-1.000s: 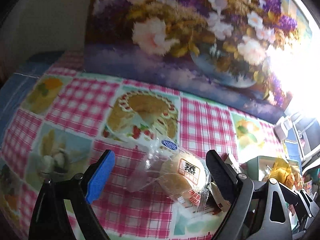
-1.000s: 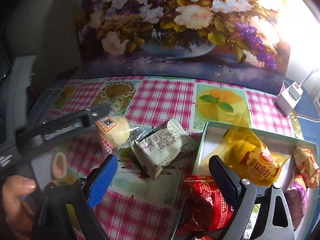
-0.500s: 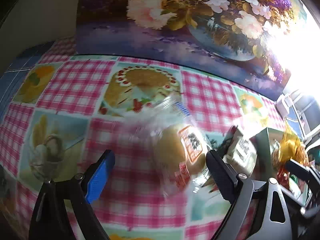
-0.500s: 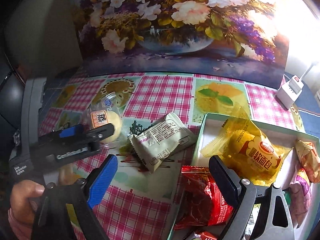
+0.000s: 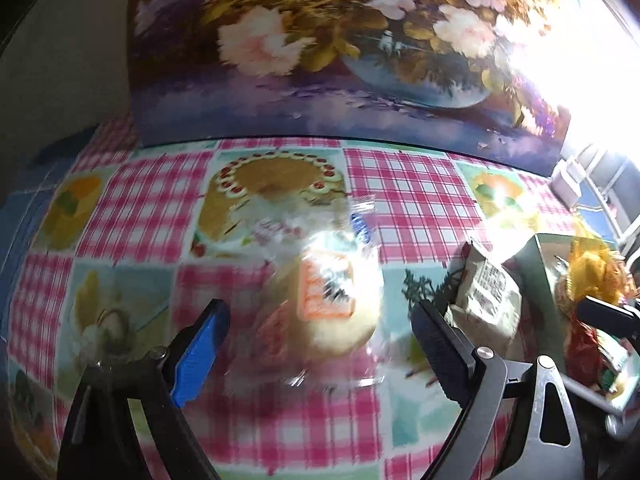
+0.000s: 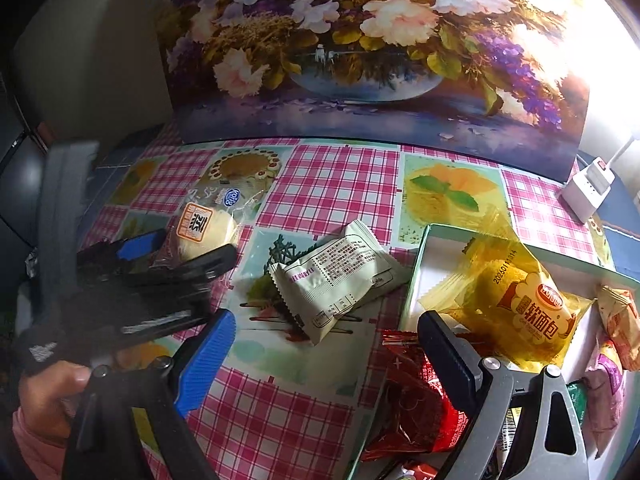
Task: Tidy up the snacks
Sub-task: 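Close the left gripper on the wrapped bun, then grasp the white packet with the right gripper while the left holds the bun, then carry the bun and white packet over the tray and lower them in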
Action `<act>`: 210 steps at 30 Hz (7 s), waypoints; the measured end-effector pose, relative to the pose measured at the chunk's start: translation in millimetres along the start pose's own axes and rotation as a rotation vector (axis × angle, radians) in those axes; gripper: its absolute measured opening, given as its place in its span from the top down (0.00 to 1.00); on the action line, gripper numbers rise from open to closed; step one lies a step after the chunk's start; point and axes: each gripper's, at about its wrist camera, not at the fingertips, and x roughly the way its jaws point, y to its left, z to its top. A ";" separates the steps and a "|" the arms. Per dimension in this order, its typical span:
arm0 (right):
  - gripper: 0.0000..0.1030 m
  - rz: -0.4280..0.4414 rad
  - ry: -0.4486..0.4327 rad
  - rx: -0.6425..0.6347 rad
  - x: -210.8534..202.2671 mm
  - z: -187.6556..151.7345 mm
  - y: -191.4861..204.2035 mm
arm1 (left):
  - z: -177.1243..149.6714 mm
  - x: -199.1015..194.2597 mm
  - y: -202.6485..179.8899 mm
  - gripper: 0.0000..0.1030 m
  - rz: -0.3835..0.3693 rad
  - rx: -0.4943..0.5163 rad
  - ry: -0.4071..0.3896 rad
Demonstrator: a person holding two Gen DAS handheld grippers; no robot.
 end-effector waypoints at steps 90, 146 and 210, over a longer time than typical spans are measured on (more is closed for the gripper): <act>0.12 -0.076 0.138 -0.113 85.9 17.3 61.8 | -3.4 -7.3 61.0 0.42 0.001 -0.204 0.042; 0.39 -0.135 0.032 -0.098 56.6 15.9 61.6 | -6.1 -19.9 54.1 0.44 -0.034 -0.148 -0.010; 0.39 -0.386 -0.083 0.305 -99.6 -89.7 -143.7 | -64.5 -69.6 -185.6 0.44 -0.358 0.441 -0.071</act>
